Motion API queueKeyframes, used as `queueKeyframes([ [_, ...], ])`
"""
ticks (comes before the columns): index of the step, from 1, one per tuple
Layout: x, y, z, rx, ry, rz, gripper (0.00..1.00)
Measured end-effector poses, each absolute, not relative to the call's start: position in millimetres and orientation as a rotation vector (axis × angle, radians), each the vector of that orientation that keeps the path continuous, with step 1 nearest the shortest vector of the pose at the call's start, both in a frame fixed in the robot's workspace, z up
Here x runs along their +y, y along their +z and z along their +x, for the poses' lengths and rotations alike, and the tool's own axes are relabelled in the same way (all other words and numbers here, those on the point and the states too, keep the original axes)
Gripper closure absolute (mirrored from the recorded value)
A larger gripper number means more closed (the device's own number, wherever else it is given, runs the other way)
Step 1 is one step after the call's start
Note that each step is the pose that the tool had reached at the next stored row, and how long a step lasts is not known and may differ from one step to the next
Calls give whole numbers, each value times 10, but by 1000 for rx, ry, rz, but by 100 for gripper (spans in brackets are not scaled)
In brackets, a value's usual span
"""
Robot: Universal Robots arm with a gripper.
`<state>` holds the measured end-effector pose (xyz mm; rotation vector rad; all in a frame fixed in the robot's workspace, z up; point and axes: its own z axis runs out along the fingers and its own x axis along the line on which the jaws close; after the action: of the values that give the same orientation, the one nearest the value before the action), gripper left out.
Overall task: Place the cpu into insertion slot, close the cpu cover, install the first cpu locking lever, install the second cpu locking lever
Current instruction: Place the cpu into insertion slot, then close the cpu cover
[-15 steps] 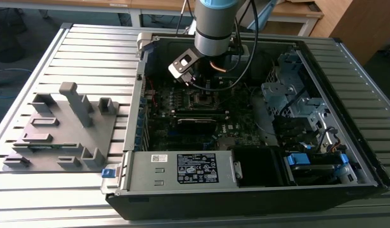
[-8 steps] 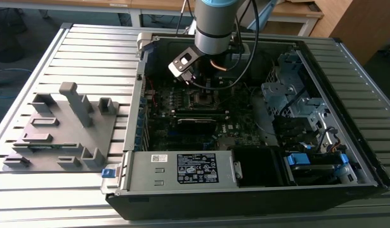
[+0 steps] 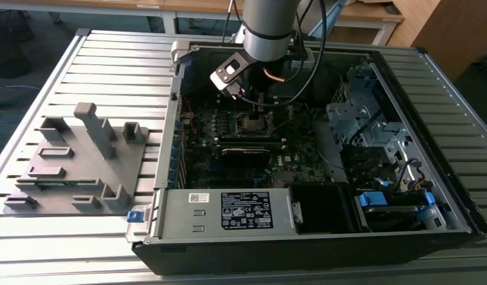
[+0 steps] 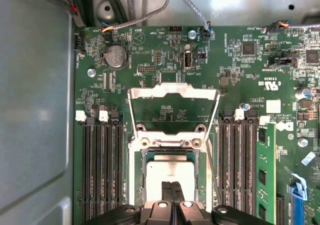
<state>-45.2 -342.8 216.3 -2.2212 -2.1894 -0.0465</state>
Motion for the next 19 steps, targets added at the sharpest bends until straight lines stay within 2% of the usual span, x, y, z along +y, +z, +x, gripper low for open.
queueKeyframes([
  [19,-3428,2190,-430,-2190,-46,-2221,90],
])
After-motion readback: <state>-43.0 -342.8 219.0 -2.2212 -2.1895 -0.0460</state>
